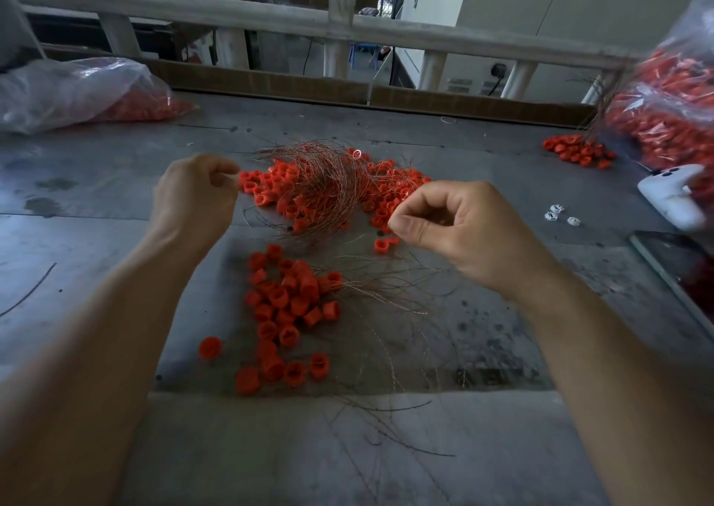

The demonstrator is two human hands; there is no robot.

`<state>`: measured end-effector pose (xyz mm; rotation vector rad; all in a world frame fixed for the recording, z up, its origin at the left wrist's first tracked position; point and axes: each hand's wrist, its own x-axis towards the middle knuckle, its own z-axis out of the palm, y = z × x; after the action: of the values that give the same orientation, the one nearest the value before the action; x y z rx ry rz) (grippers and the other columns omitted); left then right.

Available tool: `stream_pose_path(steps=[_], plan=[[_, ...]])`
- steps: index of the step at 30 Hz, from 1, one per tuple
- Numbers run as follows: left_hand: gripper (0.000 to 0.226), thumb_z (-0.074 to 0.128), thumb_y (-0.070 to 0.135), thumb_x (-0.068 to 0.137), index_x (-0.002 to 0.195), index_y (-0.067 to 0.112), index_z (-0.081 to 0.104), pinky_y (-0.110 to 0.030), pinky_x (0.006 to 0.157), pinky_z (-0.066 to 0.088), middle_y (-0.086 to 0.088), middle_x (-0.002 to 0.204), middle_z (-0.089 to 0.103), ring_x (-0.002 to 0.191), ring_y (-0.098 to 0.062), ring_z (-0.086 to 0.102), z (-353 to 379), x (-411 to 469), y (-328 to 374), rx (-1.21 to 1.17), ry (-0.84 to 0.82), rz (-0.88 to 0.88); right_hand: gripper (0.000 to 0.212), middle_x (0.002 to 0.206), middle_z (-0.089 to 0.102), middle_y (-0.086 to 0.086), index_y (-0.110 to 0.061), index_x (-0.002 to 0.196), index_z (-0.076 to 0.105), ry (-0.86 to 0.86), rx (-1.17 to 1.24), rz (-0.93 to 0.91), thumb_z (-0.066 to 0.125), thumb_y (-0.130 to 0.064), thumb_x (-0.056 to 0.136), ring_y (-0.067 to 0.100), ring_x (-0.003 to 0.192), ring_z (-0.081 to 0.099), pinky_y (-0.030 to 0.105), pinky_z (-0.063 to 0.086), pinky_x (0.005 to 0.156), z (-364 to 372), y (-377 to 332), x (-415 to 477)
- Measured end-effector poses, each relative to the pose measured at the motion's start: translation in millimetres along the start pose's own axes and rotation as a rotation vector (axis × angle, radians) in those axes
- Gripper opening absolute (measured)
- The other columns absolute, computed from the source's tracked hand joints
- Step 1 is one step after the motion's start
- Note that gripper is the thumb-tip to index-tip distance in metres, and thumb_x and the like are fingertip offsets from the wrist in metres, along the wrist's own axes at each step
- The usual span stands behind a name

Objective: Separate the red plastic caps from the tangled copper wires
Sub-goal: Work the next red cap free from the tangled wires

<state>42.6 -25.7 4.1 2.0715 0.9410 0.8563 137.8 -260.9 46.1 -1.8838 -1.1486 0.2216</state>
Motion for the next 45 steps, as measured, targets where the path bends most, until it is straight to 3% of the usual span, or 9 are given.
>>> stream_pose_path(steps=[2,5,10,14,19,31,37,42,45], plan=[[0.052,0.043,-0.009,0.085,0.128,0.017,0.050,-0.042,0.087,0.048,-0.007,0.116,0.063,0.107,-0.026,0.056,7.5,4.4,-7.8,0.009,-0.075,0.025,0.014,0.058,0.060,-0.013,-0.024,0.069,0.064,0.054,0.007,0.006,0.067,-0.018,0.081,-0.002,0.058,0.055,0.014,0.047,0.060,-1.1,0.5,1.2],[0.080,0.036,-0.021,0.077,0.143,0.023,0.028,-0.037,0.073,0.043,-0.005,0.135,0.050,0.116,-0.027,0.051,16.1,7.1,-15.7,-0.003,-0.247,0.098,0.013,0.057,0.061,-0.012,-0.023,0.070,0.064,0.132,0.036,0.024,0.067,-0.017,0.081,0.001,0.057,0.057,0.018,0.049,0.060,-4.0,1.6,2.8],[0.079,0.039,-0.015,0.082,0.145,0.030,0.024,-0.031,0.075,0.041,0.001,0.143,0.042,0.119,-0.030,0.049,24.6,8.0,-20.7,0.167,-0.364,0.185,0.012,0.064,0.064,-0.001,-0.022,0.071,0.064,0.176,0.052,0.049,0.068,-0.017,0.081,0.011,0.058,0.059,0.026,0.051,0.061,-4.1,3.9,3.9],[0.061,0.054,-0.008,0.081,0.134,0.019,0.046,-0.032,0.085,0.039,-0.005,0.120,0.062,0.109,-0.028,0.055,19.6,7.4,-17.3,0.238,-0.224,0.264,0.012,0.064,0.064,0.001,-0.020,0.070,0.064,0.158,0.052,0.049,0.068,-0.016,0.081,0.009,0.057,0.058,0.024,0.051,0.063,-2.8,4.9,4.1],[0.046,0.069,0.000,0.074,0.117,0.015,0.063,-0.029,0.081,0.039,-0.003,0.091,0.068,0.089,-0.021,0.059,15.4,1.3,-13.0,0.233,-0.184,0.297,0.010,0.065,0.065,0.004,-0.019,0.071,0.065,0.153,0.053,0.049,0.067,-0.016,0.081,0.009,0.057,0.058,0.025,0.051,0.064,-1.8,5.8,4.3],[0.033,0.069,-0.001,0.074,0.104,0.013,0.070,-0.029,0.085,0.044,-0.006,0.086,0.069,0.091,-0.023,0.063,6.8,-0.1,-7.0,0.246,-0.133,0.228,0.010,0.064,0.064,-0.001,-0.020,0.072,0.065,0.169,0.030,0.052,0.068,-0.017,0.081,0.006,0.055,0.058,0.020,0.050,0.062,-1.4,5.8,5.7],[0.018,0.068,0.011,0.080,0.098,0.008,0.071,-0.028,0.078,0.040,-0.011,0.093,0.069,0.091,-0.026,0.061,-8.9,-6.2,6.4,0.218,0.041,0.183,0.015,0.066,0.067,0.006,-0.024,0.069,0.064,0.222,0.014,0.068,0.067,-0.018,0.082,0.021,0.060,0.062,0.028,0.053,0.060,-3.3,7.5,7.5],[0.009,0.068,0.013,0.081,0.088,0.017,0.067,-0.032,0.073,0.048,-0.001,0.088,0.067,0.076,-0.017,0.062,-13.4,-16.0,23.7,0.021,0.036,0.136,0.020,0.058,0.061,-0.009,-0.028,0.066,0.061,0.331,-0.093,0.074,0.067,-0.020,0.083,0.000,0.054,0.056,0.013,0.046,0.056,-5.6,14.4,10.4],[0.027,0.075,0.010,0.071,0.070,0.033,0.060,-0.014,0.058,0.052,0.009,0.075,0.065,0.060,-0.001,0.063,-12.8,-28.8,34.7,-0.171,-0.053,0.186,0.025,0.053,0.053,-0.017,-0.031,0.063,0.057,0.404,-0.219,0.094,0.066,-0.020,0.084,-0.010,0.050,0.050,0.002,0.034,0.049,-7.2,21.5,12.2]])
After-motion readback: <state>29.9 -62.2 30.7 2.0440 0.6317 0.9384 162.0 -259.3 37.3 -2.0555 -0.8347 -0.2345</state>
